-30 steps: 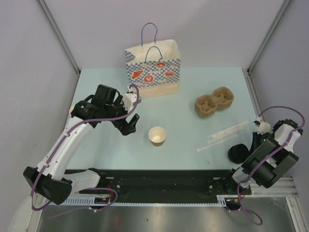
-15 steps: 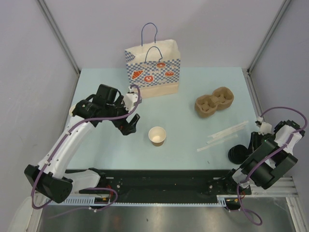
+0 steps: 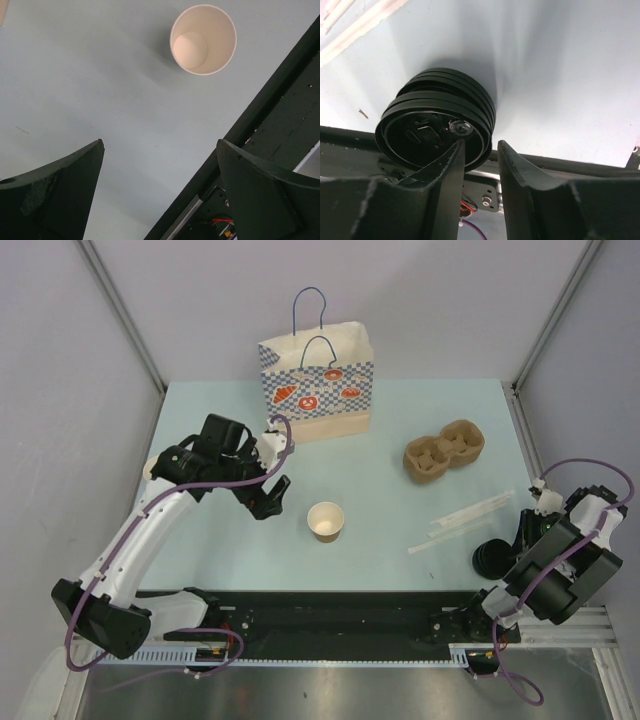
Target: Pack the takeout coffee
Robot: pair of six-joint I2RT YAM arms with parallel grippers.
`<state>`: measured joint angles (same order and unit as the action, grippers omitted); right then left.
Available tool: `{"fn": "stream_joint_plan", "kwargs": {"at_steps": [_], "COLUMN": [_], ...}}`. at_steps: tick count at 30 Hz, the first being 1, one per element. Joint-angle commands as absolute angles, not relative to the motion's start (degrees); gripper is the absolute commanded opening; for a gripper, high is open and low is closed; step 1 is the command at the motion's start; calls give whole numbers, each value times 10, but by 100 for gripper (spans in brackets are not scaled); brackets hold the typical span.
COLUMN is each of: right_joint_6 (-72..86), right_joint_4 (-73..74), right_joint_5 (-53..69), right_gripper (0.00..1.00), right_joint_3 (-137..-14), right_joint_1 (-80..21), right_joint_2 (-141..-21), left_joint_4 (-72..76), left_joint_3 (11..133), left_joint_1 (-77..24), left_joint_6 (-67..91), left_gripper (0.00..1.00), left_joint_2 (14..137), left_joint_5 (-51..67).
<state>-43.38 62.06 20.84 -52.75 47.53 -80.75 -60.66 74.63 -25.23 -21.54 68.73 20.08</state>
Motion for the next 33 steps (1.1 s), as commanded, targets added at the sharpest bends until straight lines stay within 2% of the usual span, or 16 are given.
{"fn": "stream_joint_plan", "kwargs": {"at_steps": [1,4,14,20,33], "right_joint_6": [-416,-413,-411,-414,-429], "right_joint_4": [600,597,591,592,612], "right_joint_5": [208,205,200,198,202], "right_gripper": [32,30,31,23,0], "right_joint_3": [-546,-546,-546,-546,-546], "right_joint_1": [464,462,457,454,460], "right_joint_2": [-816,-818,-827,-830,-799], "left_joint_4": [-599,-599,-595,-595,-596], "left_joint_3": [757,753,750,750,749], "left_joint_1": [-257,-257,-257,-257,-257], "left_joint_6": [-227,-228,-228,-228,-228], "left_gripper": [100,100,99,100,100], "left_joint_2": [689,688,689,687,687], "left_joint_5": [204,203,202,202,200]}}
